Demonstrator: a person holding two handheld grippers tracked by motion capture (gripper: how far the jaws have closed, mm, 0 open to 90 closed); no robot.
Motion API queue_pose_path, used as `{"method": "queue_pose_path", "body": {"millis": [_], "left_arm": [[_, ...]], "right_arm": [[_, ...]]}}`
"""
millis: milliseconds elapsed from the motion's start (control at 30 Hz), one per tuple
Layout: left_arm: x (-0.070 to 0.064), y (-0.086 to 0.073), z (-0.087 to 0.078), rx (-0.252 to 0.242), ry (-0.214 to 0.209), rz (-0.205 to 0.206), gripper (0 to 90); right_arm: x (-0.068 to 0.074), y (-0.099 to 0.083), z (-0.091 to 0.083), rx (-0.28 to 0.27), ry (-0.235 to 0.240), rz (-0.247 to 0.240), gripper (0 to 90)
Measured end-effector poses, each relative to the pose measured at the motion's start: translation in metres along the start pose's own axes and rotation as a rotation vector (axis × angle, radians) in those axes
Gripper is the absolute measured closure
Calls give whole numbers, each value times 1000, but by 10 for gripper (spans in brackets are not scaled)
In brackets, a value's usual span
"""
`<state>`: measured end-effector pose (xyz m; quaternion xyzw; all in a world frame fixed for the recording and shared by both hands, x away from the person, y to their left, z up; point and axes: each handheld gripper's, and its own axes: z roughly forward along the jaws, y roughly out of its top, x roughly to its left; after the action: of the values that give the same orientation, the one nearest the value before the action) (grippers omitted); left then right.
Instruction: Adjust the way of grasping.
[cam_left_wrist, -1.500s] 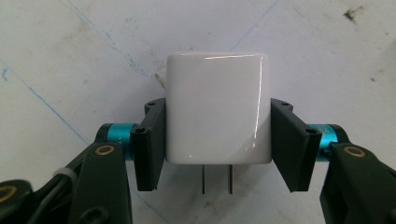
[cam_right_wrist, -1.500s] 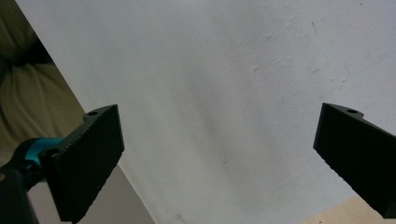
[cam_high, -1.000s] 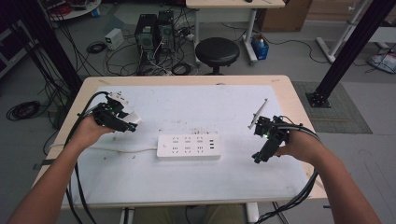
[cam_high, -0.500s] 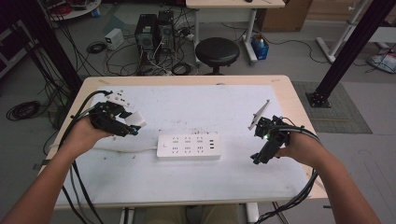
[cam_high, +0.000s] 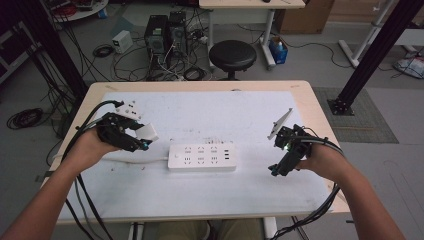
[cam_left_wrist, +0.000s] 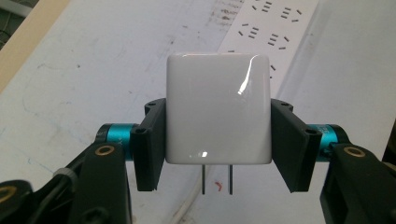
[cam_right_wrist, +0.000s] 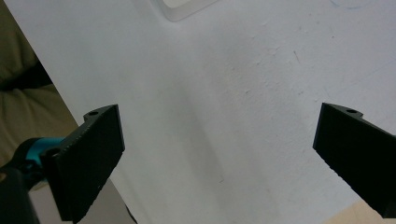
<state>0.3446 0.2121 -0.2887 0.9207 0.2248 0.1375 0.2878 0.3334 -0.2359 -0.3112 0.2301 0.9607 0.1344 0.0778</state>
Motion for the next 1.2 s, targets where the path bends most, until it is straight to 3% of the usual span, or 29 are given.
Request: {"method": "queue_pose_path", "body": {"millis": [200, 367, 400, 433, 633, 800, 833, 867, 933, 1033, 1167, 1200], "left_arm": [[-3, 2, 3, 1, -14, 20, 424], [-8, 4, 7, -6, -41, 47, 424], [-10, 5, 7, -1, -44, 59, 423], [-11, 5, 9, -7, -48, 60, 423], [-21, 10, 12, -22, -75, 92, 423], [-33, 13, 15, -39, -102, 125, 423], [-35, 15, 16, -40, -106, 136, 423], [-37, 15, 17, -45, -110, 139, 423], [-40, 17, 19, -66, -114, 143, 423], [-43, 20, 20, -75, -126, 174, 424], [-47, 23, 23, -95, -139, 192, 423], [-48, 24, 24, -100, -143, 194, 424]], "right_arm": [[0, -1, 3, 2, -4, 1, 13], [1, -2, 0, -32, -6, 26, 13], [1, -1, -1, -64, -3, 53, 14], [1, -1, -1, -64, -3, 53, 14], [0, 2, 0, -107, 20, 158, 14], [2, 2, 3, -170, 53, 229, 14], [3, 2, 4, -181, 66, 243, 14], [5, 2, 6, -200, 90, 287, 15], [6, 1, 6, -217, 105, 301, 15], [7, 1, 8, -266, 166, 370, 15], [9, 1, 8, -348, 276, 444, 16], [9, 1, 8, -388, 322, 475, 16]]}}
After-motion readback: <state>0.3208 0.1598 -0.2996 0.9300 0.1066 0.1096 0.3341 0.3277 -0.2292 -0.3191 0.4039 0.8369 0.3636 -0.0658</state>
